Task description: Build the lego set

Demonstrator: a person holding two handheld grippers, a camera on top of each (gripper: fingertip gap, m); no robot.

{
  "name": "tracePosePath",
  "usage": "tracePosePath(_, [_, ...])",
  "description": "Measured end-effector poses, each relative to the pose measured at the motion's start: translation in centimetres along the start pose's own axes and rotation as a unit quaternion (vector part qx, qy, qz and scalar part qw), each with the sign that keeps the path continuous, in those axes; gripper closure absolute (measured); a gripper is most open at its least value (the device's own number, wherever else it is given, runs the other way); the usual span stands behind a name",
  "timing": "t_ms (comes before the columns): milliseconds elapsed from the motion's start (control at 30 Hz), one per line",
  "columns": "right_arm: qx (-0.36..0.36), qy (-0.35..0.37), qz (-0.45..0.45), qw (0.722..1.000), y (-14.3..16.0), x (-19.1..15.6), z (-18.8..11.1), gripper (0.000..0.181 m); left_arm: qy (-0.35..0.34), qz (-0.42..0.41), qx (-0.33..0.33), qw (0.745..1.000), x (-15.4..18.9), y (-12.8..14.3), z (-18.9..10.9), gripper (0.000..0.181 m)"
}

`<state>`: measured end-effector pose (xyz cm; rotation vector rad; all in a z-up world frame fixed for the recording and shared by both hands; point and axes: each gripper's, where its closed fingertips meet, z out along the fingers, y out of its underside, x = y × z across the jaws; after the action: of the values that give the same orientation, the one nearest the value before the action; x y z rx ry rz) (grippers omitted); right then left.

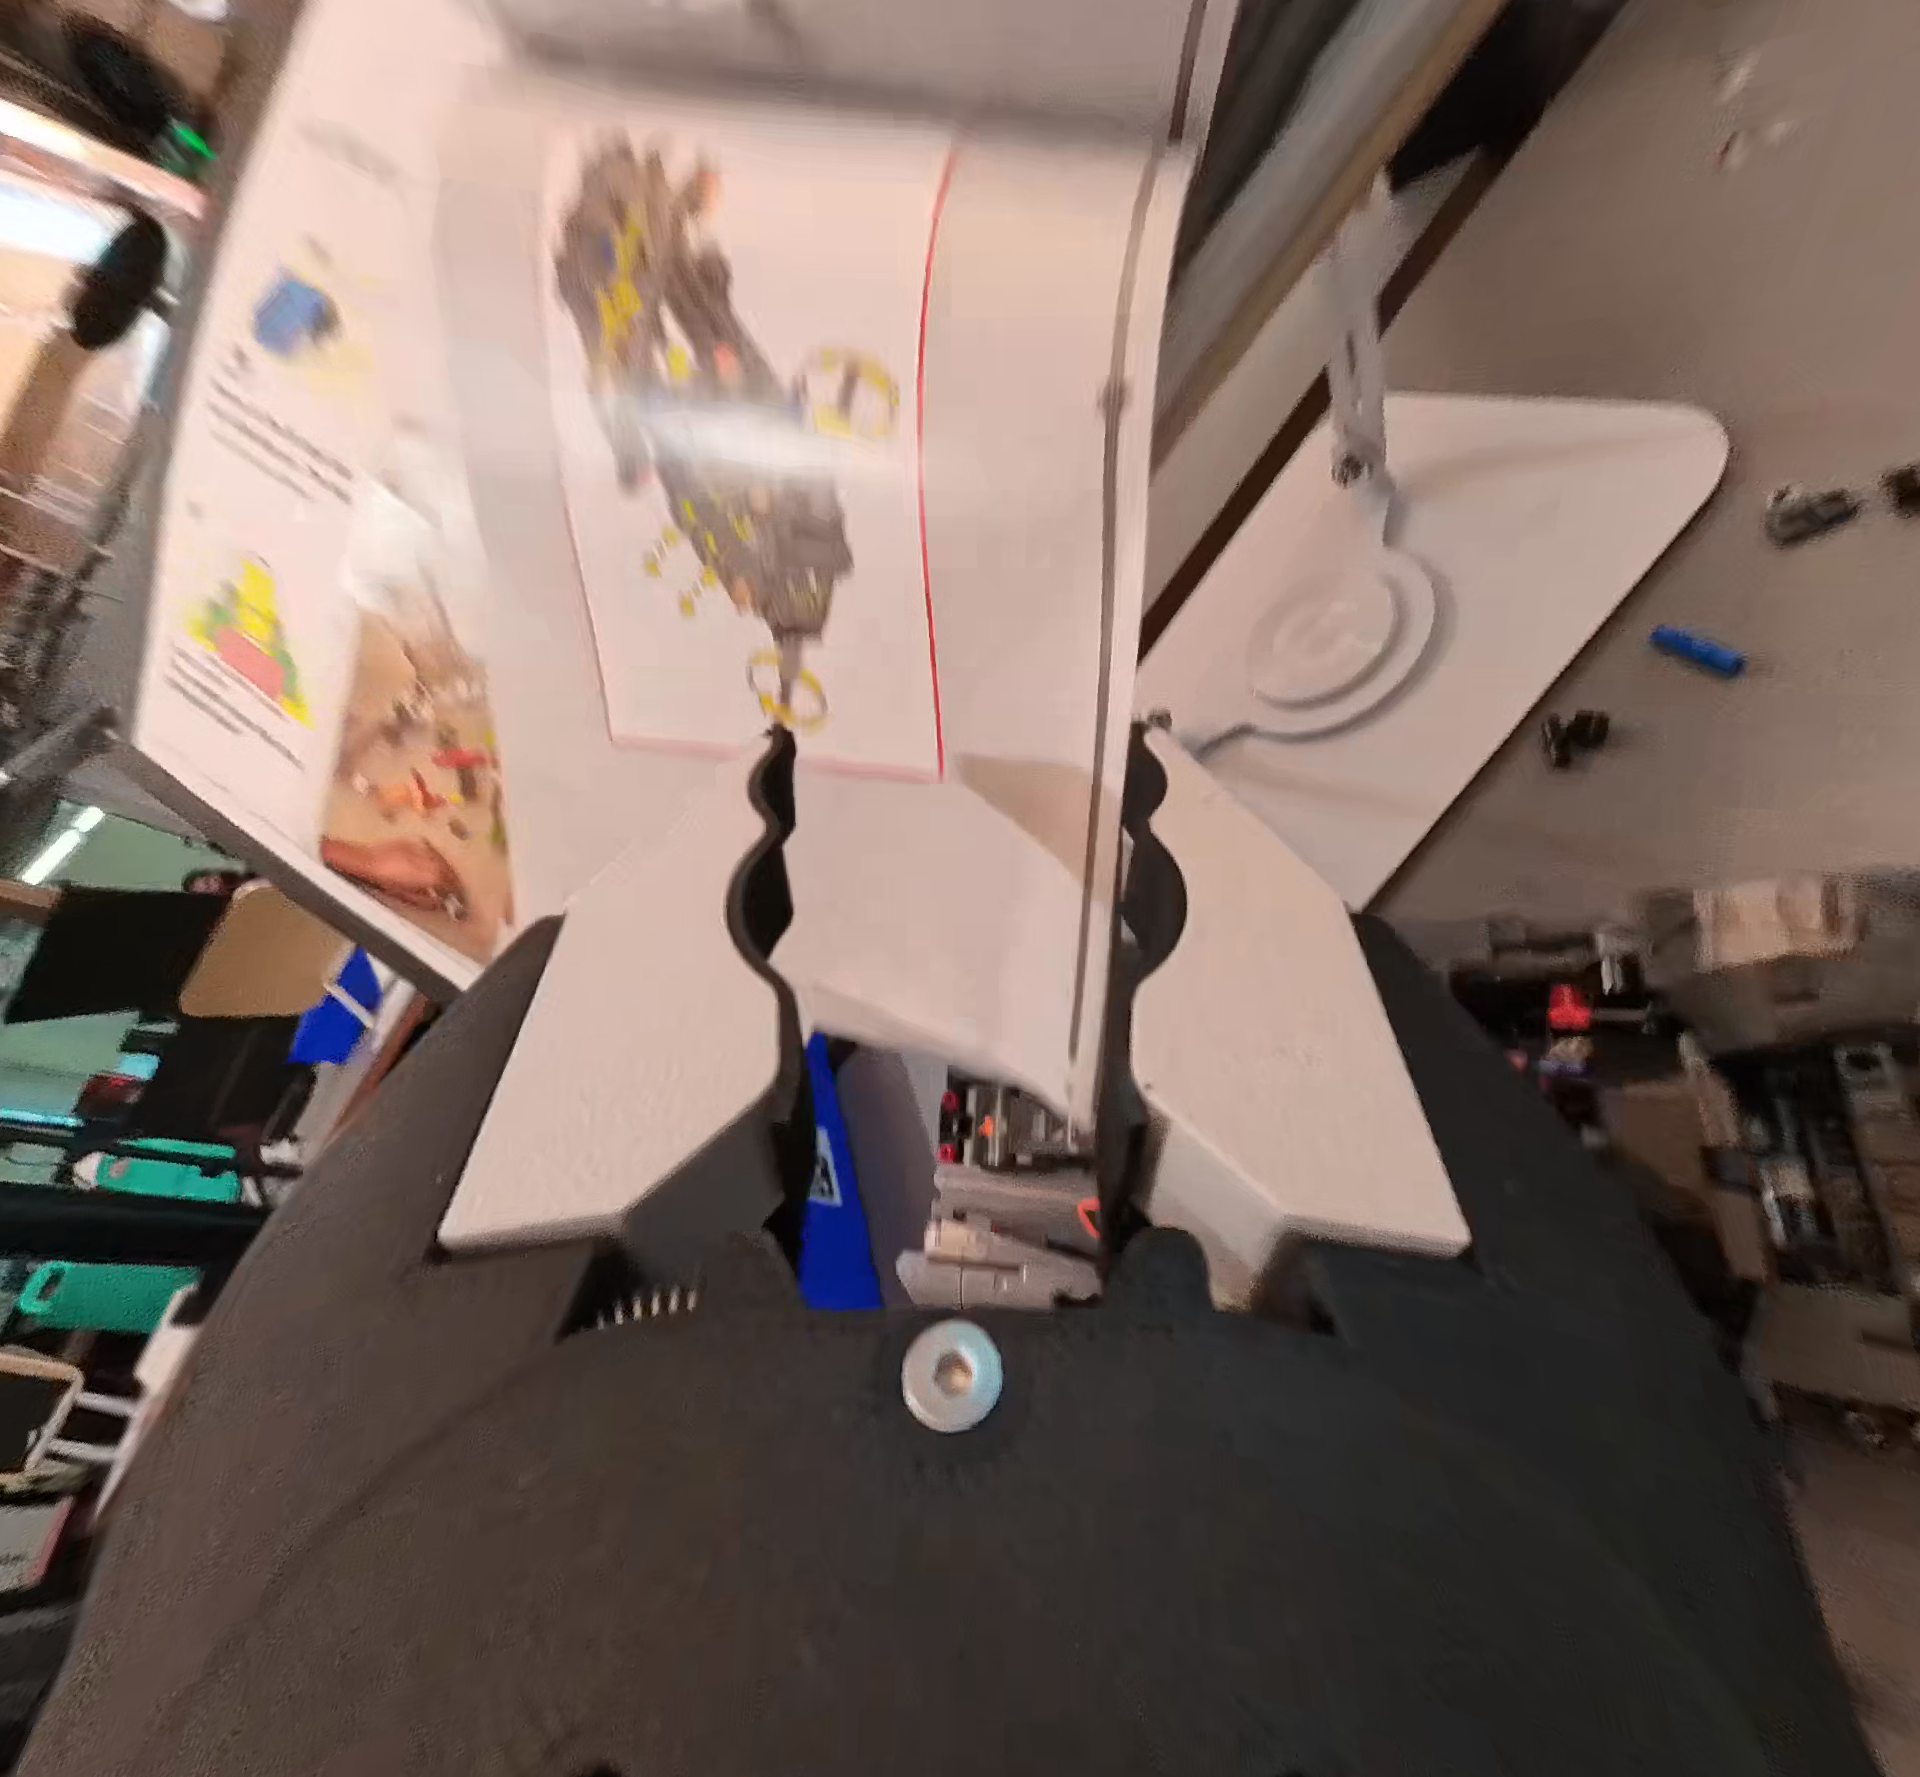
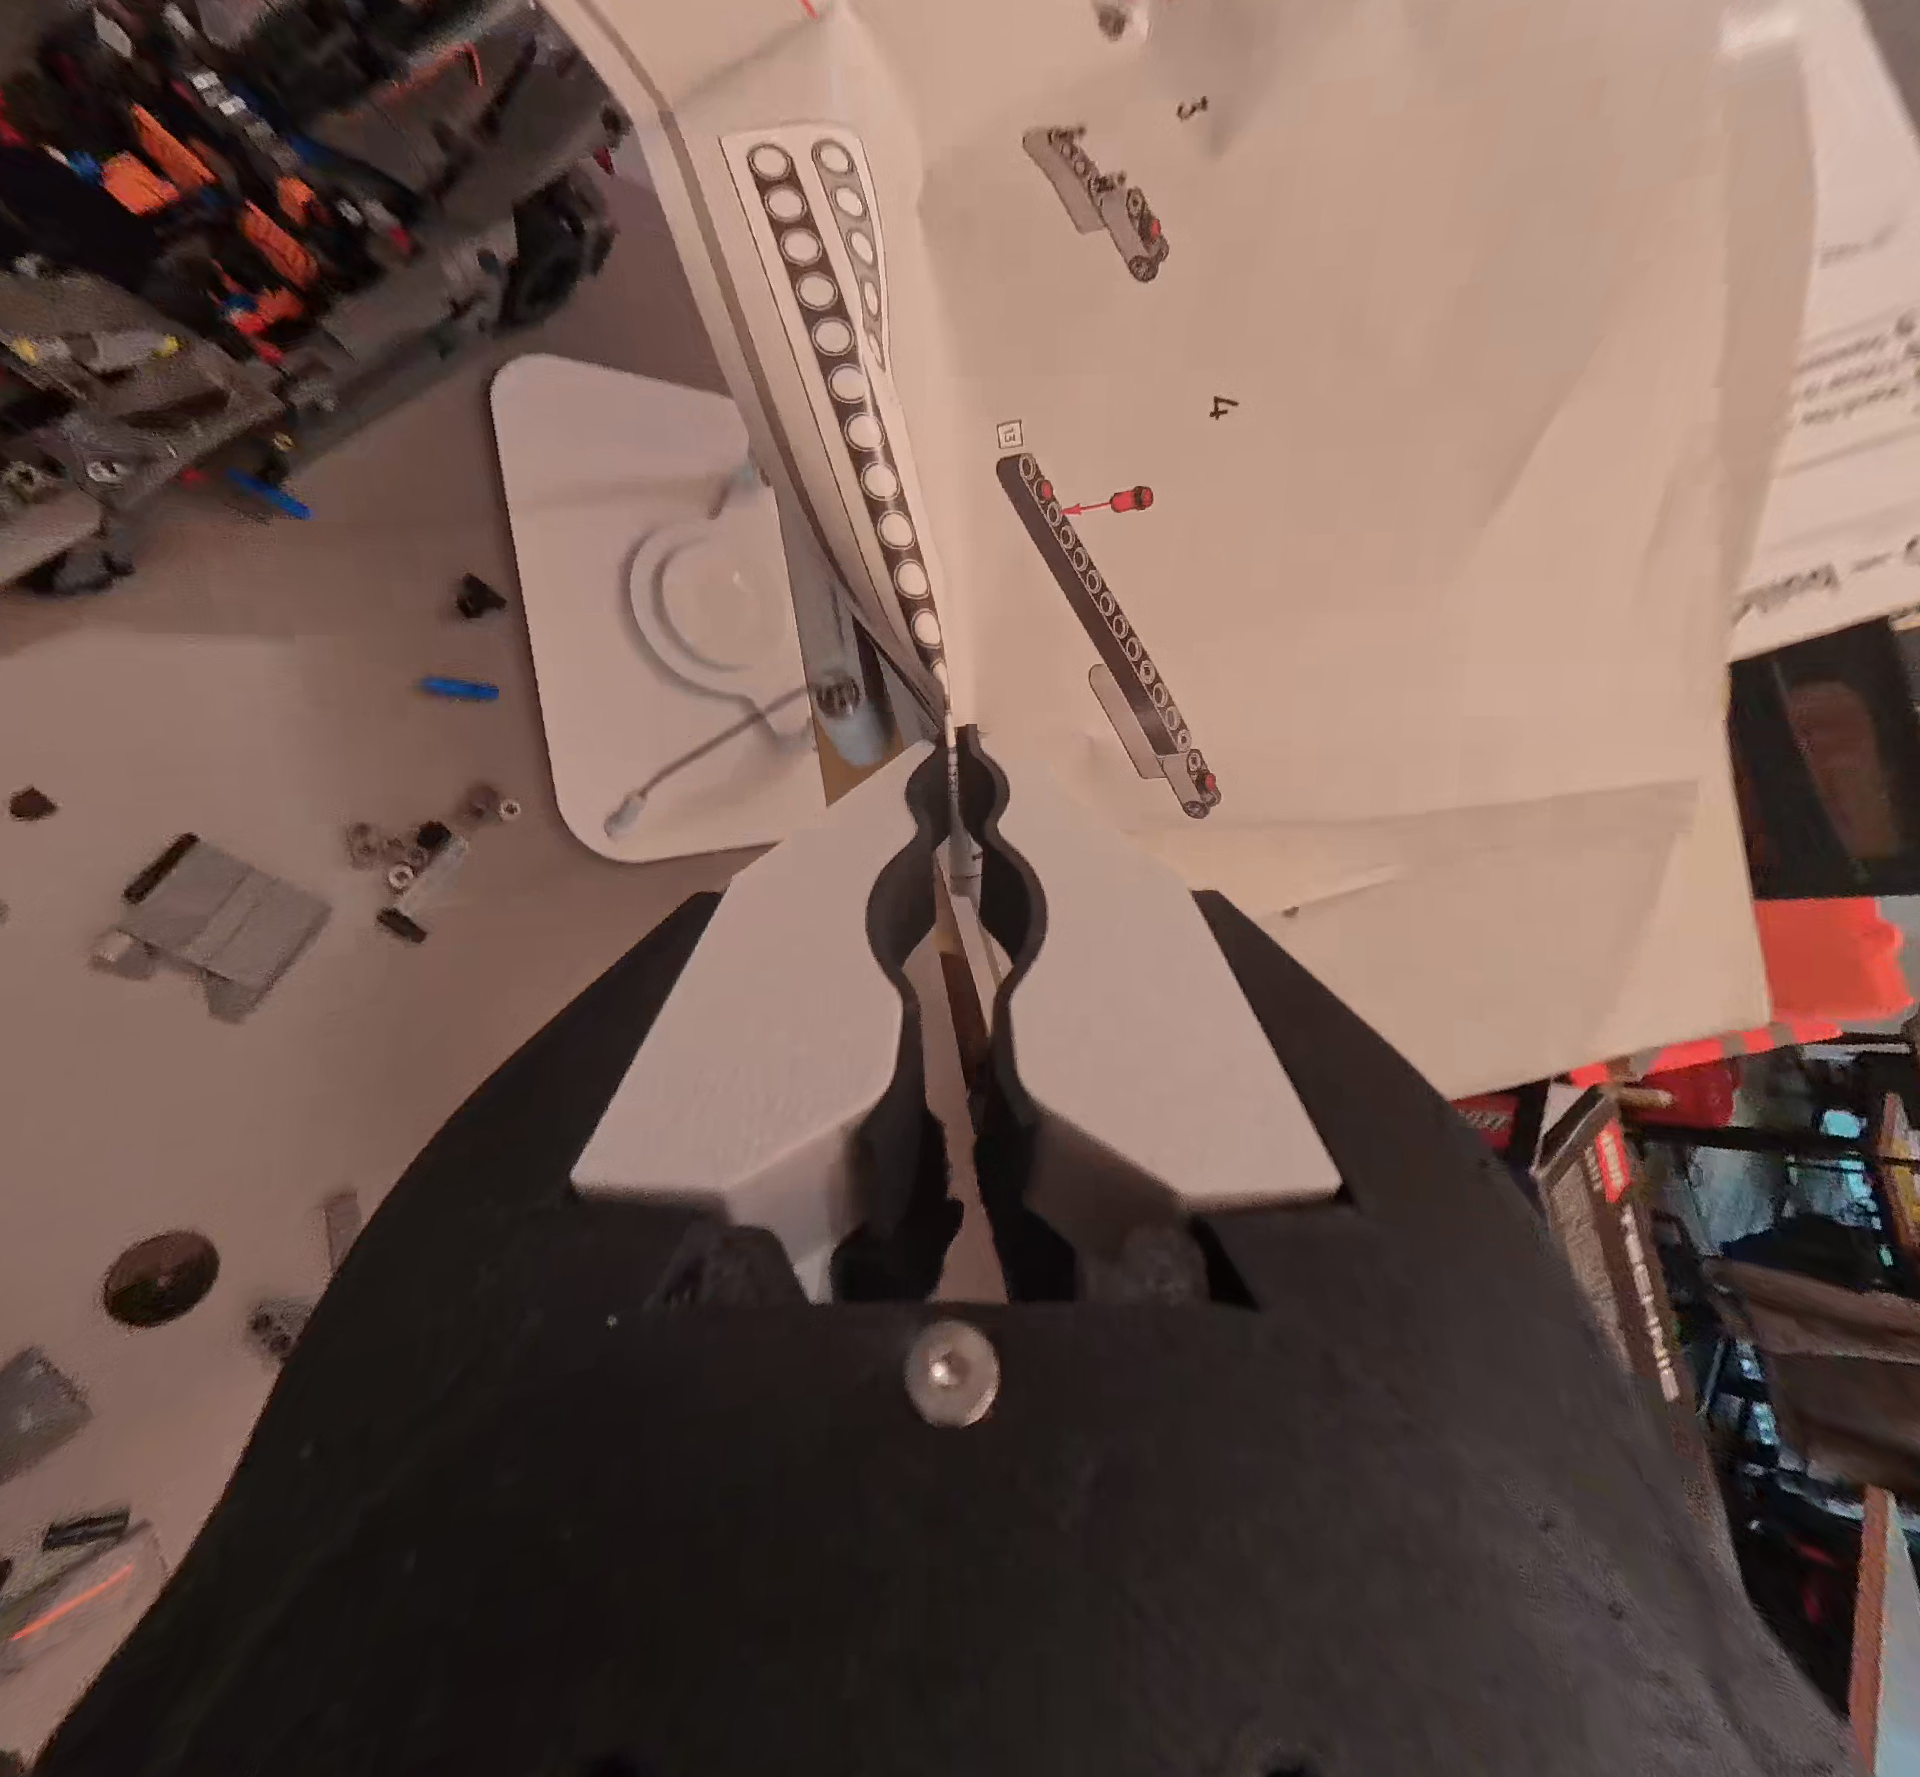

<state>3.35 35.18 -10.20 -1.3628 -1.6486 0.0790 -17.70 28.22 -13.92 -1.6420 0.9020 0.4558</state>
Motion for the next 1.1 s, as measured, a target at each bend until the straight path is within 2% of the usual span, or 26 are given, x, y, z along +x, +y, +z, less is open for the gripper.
tracePosePath(133, [0.028, 0.027, -0.028, 0.999, -4.3, -0.9, -0.3, 0.181, -0.036, 0.019, 0.056, 0.998, 0.1, -5.6, -0.9, 0.103])
tracePosePath(267, [0.061, 0.069, -0.043, 0.995, -9.1, -2.3, 0.5, 0.181, -0.076, 0.02, 0.087, 0.993, 0.2, -9.6, -0.5, 0.071])
tracePosePath(333, [0.084, 0.089, -0.04, 0.992, -11.4, -3.2, 1.0, 0.181, -0.102, 0.025, 0.09, 0.99, -0.3, -10.4, 0.6, 0.045])
tracePosePath(467, [0.111, 0.106, -0.041, 0.987, -14.0, -5.2, 2.2, 0.181, -0.148, -0.008, 0.07, 0.986, -2.5, -9.7, 3.0, 0.041])
tracePosePath(533, [0.147, 0.085, -0.025, 0.985, -15.3, -6.6, 2.4, 0.181, -0.149, -0.05, 0.085, 0.984, -3.3, -9.8, 3.3, 0.055])
tracePosePath(567, [0.157, 0.084, -0.024, 0.984, -15.7, -6.9, 2.5, 0.181, -0.146, -0.062, 0.09, 0.983, -3.5, -9.9, 3.4, 0.055])
tracePosePath(600, [0.16, 0.086, -0.026, 0.983, -15.9, -7.0, 2.6, 0.181, -0.145, -0.064, 0.086, 0.984, -3.6, -9.7, 3.5, 0.065])
tracePosePath(667, [0.181, 0.069, -0.029, 0.981, -16.3, -7.4, 2.2, 0.178, -0.142, -0.062, 0.093, 0.983, -3.7, -9.6, 3.5, 0.105])
tracePosePath(700, [0.207, 0.064, -0.019, 0.976, -16.6, -7.2, 1.6, 0.178, -0.145, -0.071, 0.091, 0.983, -4.1, -9.2, 3.5, 0.111])
tracePosePath(733, [0.229, 0.062, -0.003, 0.971, -16.8, -6.7, 0.8, 0.177, -0.14, -0.082, 0.093, 0.982, -4.2, -8.9, 3.5, 0.117])
tracePosePath(800, [0.264, 0.065, 0.027, 0.962, -16.6, -4.8, -0.9, 0.175, -0.122, -0.109, 0.09, 0.982, -4.6, -8.1, 3.5, 0.144])
tracePosePath(867, [0.272, 0.093, 0.07, 0.955, -14.9, -1.7, -2.1, 0.175, -0.103, -0.135, 0.103, 0.98, -5.2, -7.3, 3.0, 0.167])
tracePosePath(967, [0.262, 0.127, 0.15, 0.945, -10.8, 2.7, -2.7, 0.176, -0.079, -0.17, 0.095, 0.978, -5.6, -5.5, 2.6, 0.177])
tracePosePath(1033, [0.308, 0.117, 0.203, 0.922, -9.0, 4.2, -3.4, 0.181, -0.069, -0.177, 0.086, 0.978, -5.5, -4.3, 2.6, 0.179])
tracePosePath(1067, [0.321, 0.104, 0.225, 0.914, -8.2, 4.5, -3.4, 0.179, -0.065, -0.183, 0.085, 0.977, -5.4, -3.9, 2.5, 0.179])
tracePosePath(1100, [0.3, 0.1, 0.246, 0.916, -6.9, 5.0, -2.5, 0.167, -0.058, -0.192, 0.085, 0.976, -5.3, -3.4, 2.5, 0.177])
